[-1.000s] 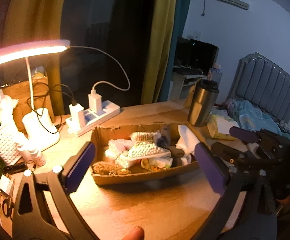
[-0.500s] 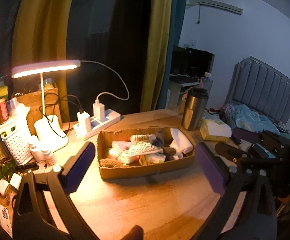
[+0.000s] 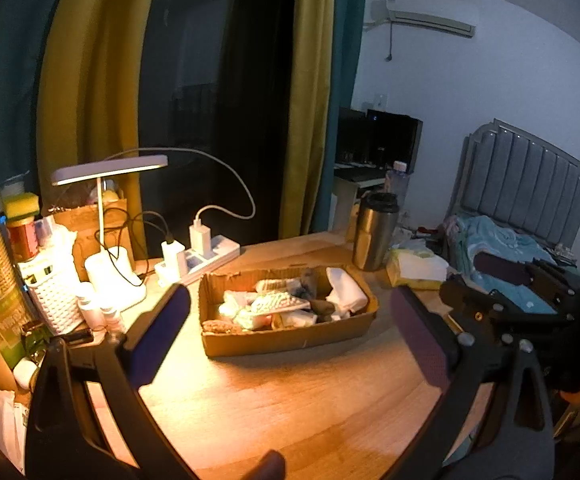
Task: Organize soft objects
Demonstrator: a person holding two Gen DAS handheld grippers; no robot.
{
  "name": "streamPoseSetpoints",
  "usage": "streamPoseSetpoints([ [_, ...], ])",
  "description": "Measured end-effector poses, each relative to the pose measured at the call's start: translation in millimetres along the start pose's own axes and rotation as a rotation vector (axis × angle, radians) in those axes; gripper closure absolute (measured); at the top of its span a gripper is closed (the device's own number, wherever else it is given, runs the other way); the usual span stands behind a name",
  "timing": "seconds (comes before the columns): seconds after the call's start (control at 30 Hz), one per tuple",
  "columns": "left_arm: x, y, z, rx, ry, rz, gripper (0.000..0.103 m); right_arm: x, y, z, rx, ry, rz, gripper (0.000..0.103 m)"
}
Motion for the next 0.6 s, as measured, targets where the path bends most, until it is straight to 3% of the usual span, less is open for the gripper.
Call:
streamPoseSetpoints([
  [0.6,-15,59,-23,0.005,-0.020,-0.069,0.002,-15,57,3,0.038,0.010,-0.077,0.035],
])
Point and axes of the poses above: each gripper's, at about its wrist camera, not at the fingertips, and y roughly against the way its jaws point, z to its left, x to its underside, the point moved 8 cm from there along -y, roughly the way its jaws point, and after that the axes turned 12 degrees about y, right-handed, at the moved point
